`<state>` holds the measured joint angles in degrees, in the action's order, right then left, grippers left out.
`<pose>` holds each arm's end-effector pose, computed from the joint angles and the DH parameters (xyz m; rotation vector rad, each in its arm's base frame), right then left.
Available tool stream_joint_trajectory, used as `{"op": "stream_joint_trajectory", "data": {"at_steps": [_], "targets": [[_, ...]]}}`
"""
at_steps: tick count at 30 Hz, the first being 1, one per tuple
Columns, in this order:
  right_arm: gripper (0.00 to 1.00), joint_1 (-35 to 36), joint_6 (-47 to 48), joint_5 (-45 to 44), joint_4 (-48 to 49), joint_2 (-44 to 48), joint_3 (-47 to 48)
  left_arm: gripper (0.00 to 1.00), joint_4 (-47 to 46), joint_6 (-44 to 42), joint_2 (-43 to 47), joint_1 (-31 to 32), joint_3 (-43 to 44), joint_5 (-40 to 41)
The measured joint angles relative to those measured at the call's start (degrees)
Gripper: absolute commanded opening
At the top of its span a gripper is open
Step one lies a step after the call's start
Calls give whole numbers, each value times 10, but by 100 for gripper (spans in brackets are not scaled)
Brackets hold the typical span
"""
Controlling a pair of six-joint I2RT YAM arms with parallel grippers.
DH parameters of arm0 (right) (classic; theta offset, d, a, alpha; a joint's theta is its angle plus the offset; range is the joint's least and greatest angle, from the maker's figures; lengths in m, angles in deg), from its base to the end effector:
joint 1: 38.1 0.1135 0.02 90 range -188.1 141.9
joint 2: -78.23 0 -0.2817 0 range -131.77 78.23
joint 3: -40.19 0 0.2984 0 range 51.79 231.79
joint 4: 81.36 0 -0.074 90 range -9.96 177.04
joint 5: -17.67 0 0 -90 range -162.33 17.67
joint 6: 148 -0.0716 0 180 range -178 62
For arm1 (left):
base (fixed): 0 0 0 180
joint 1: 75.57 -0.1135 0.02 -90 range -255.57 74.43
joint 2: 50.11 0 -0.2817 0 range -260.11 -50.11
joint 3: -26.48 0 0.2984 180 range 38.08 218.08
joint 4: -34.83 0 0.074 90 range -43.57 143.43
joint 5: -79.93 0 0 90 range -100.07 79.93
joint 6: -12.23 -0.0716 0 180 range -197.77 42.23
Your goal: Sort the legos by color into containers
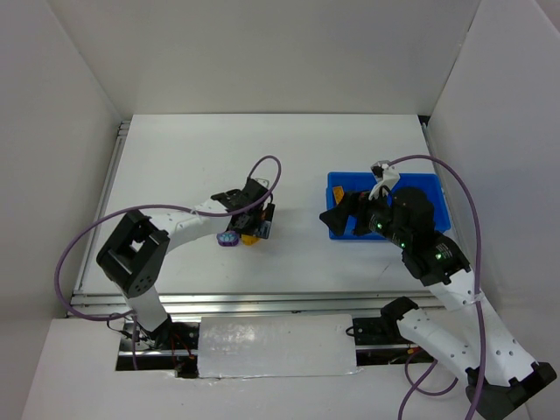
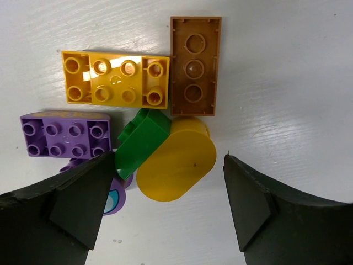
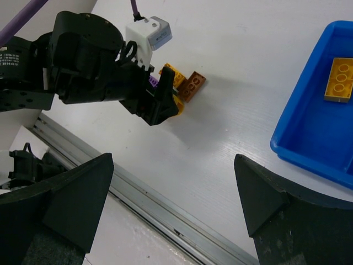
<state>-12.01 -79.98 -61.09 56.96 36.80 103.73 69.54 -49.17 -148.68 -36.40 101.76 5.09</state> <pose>0.1925 0.1098 0.3639 -0.2078 1.9674 0.7447 0.3312 -0.2456 0.1527 0.1370 2.5306 -0.1251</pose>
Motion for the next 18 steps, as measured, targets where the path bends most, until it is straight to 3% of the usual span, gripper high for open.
{"op": "stream_joint_trajectory", "data": {"at_steps": [13,18], "targets": [[97,0,0,2,0,-1,0,91,-14,0,-17,9,-17,-37],[97,0,0,2,0,-4,0,82,-15,1,-19,17,-21,-37]]}}
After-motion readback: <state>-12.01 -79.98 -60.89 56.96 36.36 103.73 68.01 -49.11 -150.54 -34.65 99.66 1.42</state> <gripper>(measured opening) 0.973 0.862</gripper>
